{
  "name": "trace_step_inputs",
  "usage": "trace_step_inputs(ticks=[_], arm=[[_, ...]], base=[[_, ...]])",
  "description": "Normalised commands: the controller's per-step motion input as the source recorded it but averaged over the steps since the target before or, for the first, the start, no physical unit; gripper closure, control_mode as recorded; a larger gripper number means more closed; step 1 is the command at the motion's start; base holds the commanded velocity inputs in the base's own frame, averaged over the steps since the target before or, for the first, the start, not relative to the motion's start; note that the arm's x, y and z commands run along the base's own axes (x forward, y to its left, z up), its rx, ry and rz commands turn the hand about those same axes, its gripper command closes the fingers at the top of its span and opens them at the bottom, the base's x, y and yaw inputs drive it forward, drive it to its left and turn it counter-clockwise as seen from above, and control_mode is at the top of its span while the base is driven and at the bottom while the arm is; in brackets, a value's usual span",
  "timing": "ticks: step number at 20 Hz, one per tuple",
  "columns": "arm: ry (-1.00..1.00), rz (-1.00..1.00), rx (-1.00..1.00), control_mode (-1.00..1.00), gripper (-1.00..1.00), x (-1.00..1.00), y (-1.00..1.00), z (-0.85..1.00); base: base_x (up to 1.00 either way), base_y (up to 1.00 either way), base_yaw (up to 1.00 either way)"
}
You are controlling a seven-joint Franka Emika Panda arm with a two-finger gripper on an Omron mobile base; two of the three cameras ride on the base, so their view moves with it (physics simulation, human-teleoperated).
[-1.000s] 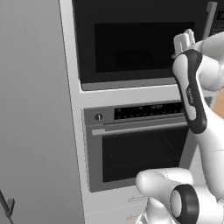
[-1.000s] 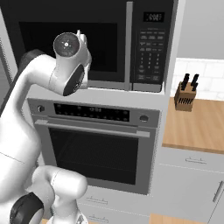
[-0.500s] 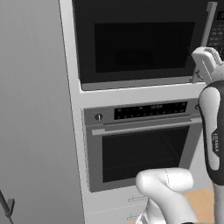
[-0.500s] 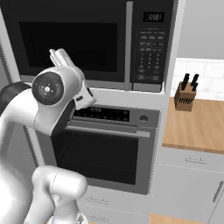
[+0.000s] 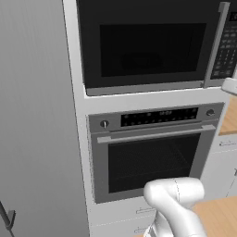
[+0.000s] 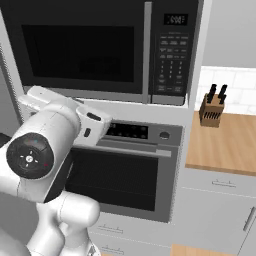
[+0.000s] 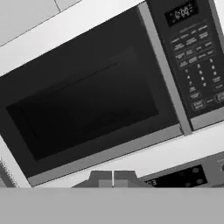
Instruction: Open the microwave, place the bowl with waffle inside the microwave, then close the microwave door and turn it on.
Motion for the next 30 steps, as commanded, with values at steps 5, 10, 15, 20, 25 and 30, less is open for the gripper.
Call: trace_step_inputs(ticks=[5, 10, 15, 20, 25, 30], arm=[[0.00, 0.01, -0.58, -1.00, 1.00, -0.46, -0.12, 0.33], [0.00, -0.01, -0.47, -1.00, 1.00, 0.04, -0.09, -0.10], [-0.02, 0.00, -0.04, -1.00, 1.00, 0.25, -0.34, -0.40], [-0.14, 0.00, 0.00, -1.00, 1.00, 0.21, -0.59, -0.47], [-0.14, 0.00, 0.04, -1.00, 1.00, 0.59, -0.49, -0.17], [-0.14, 0.00, 0.11, -1.00, 1.00, 0.73, -0.45, -0.01]], base=[[0.00, 0.00, 0.00], [0.00, 0.00, 0.00], [0.00, 0.00, 0.00], [0.00, 0.00, 0.00], [0.00, 0.00, 0.00], [0.00, 0.00, 0.00]])
